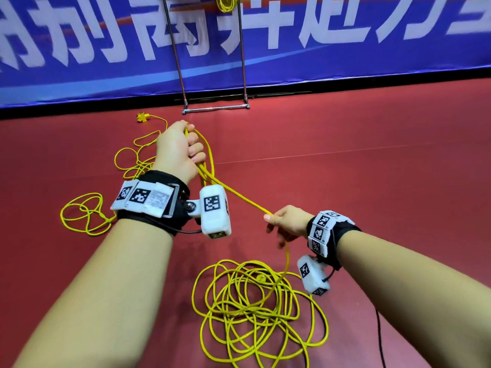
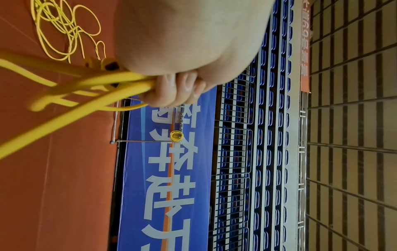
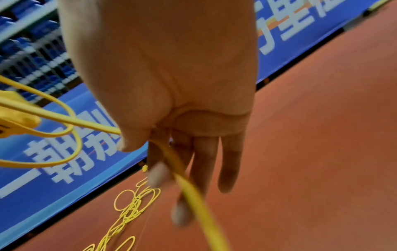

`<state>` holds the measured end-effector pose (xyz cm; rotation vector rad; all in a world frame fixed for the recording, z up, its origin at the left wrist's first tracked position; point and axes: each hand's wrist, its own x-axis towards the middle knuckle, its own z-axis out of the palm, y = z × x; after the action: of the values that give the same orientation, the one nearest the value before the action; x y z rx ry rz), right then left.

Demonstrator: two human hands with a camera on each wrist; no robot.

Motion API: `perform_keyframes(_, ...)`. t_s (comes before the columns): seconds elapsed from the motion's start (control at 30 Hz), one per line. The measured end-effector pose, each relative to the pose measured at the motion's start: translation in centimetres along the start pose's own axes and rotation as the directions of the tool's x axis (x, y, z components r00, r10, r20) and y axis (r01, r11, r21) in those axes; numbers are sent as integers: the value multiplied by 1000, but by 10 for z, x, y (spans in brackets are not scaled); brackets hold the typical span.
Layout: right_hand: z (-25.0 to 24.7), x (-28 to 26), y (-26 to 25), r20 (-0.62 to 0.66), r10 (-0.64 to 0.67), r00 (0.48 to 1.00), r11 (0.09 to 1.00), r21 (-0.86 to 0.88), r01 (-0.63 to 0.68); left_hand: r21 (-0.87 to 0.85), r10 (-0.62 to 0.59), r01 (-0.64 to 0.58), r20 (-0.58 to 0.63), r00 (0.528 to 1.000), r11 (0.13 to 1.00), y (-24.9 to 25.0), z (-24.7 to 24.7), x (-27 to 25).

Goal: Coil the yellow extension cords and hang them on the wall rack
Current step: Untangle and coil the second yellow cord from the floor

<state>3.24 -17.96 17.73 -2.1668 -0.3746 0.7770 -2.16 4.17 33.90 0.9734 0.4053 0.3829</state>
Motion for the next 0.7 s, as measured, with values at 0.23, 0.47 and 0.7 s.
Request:
perform_keyframes(0.23,-31,-10,-58,-370,-103,923,995,-49,91,218,-50,32,80,996,975,-8,6,-9)
perform_keyframes(0.47,-29,-32,-84,-263,-159,952,912,330,243,354,-85,36,122,989,935,-27,22,-17)
perform_keyframes(0.7,-25,-45,-99,-217,-222,951,812,498,304,345,-171,112,146,974,932,-36,30,-24)
